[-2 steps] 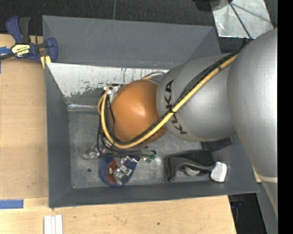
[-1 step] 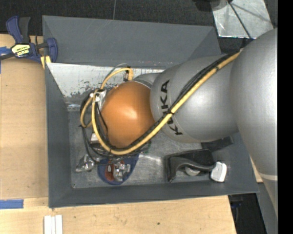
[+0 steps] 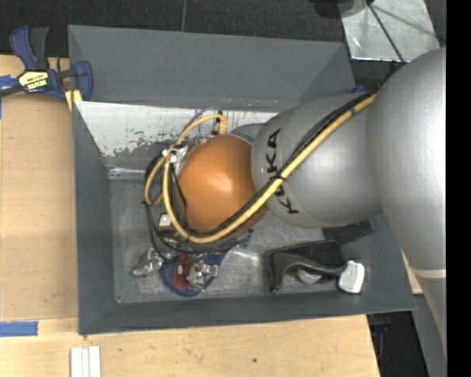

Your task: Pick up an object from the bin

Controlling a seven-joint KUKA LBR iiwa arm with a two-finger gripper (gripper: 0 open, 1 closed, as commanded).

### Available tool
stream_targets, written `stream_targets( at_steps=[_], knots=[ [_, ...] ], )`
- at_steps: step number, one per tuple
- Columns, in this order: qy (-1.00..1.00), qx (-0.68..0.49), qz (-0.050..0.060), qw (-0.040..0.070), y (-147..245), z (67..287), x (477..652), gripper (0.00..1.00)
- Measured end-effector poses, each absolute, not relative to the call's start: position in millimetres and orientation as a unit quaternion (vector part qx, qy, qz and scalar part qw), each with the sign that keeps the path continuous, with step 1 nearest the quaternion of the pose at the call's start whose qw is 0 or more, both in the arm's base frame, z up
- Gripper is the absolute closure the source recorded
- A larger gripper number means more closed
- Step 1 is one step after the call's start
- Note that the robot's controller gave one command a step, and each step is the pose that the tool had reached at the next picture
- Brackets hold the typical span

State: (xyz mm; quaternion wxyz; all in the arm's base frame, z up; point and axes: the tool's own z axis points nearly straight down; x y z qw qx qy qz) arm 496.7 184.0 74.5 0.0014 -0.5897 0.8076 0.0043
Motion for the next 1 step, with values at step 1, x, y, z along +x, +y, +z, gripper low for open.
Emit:
stream_targets(
  at_steps=[1],
  knots=[
    [0.808,-0.590,0.003,0.001,188.2,77.7,496.2,0.00]
  ],
)
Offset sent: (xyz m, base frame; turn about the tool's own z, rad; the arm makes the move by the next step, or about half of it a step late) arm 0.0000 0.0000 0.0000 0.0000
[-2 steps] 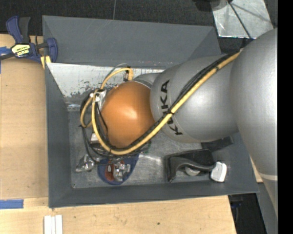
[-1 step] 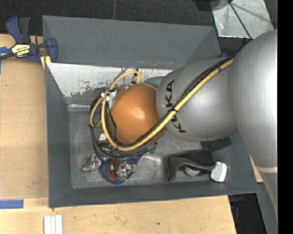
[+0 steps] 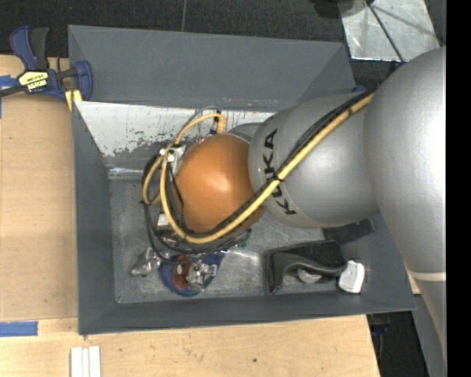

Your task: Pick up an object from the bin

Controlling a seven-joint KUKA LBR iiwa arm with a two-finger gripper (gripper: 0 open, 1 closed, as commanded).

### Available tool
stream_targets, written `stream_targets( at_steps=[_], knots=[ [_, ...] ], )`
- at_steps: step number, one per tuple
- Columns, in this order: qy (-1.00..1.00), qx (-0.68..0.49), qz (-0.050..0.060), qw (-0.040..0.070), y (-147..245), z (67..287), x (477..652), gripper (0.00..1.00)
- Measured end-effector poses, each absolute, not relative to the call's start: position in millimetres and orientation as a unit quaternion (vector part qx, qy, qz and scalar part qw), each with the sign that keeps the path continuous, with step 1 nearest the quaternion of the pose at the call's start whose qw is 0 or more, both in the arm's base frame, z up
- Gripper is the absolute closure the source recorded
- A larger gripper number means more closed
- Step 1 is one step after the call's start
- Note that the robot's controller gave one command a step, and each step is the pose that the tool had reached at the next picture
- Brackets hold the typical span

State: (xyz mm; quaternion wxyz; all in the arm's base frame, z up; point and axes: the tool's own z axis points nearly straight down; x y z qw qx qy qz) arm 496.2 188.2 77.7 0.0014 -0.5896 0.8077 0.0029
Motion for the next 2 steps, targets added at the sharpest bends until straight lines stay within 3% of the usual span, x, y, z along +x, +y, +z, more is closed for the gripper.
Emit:
stream_targets(
  at_steps=[1,2],
  knots=[
    [0.809,-0.588,0.000,-0.001,185.4,80.3,498.2,1.00],
    [0.810,-0.586,-0.001,0.005,186.4,143.3,500.5,1.00]
  ],
)
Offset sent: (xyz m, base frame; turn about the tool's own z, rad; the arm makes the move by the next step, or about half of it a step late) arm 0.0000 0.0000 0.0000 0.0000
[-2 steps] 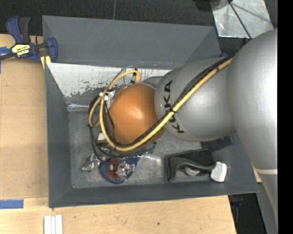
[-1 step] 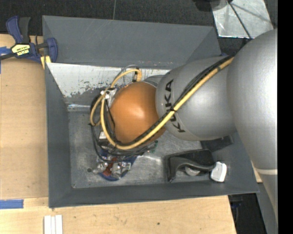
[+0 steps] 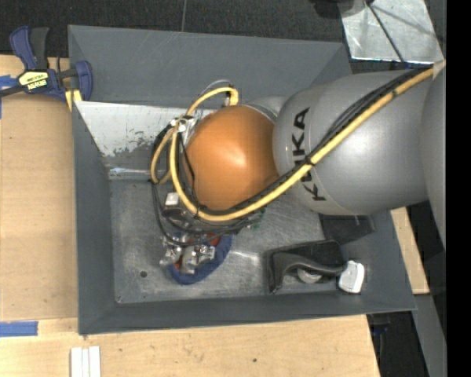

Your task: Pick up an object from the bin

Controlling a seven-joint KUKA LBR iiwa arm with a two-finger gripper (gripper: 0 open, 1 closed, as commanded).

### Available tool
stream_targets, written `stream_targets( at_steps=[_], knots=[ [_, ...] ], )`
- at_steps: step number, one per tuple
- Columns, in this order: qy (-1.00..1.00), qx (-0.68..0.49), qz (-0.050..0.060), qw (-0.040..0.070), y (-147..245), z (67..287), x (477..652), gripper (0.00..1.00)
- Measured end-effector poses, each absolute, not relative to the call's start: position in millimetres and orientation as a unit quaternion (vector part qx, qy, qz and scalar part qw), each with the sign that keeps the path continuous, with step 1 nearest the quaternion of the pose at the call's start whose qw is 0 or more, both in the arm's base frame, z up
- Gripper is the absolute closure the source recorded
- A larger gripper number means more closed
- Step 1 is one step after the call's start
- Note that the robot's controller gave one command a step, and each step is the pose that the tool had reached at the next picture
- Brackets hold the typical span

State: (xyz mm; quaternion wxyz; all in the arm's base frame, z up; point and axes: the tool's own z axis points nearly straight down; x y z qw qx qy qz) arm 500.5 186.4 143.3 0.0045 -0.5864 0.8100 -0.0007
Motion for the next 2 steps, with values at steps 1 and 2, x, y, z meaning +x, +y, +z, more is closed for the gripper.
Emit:
stream_targets(
  at_steps=[1,2],
  knots=[
    [0.811,-0.585,0.000,0.003,187.1,158.5,501.5,1.00],
    [0.812,-0.583,0.000,0.004,187.9,197.0,503.0,1.00]
  ],
)
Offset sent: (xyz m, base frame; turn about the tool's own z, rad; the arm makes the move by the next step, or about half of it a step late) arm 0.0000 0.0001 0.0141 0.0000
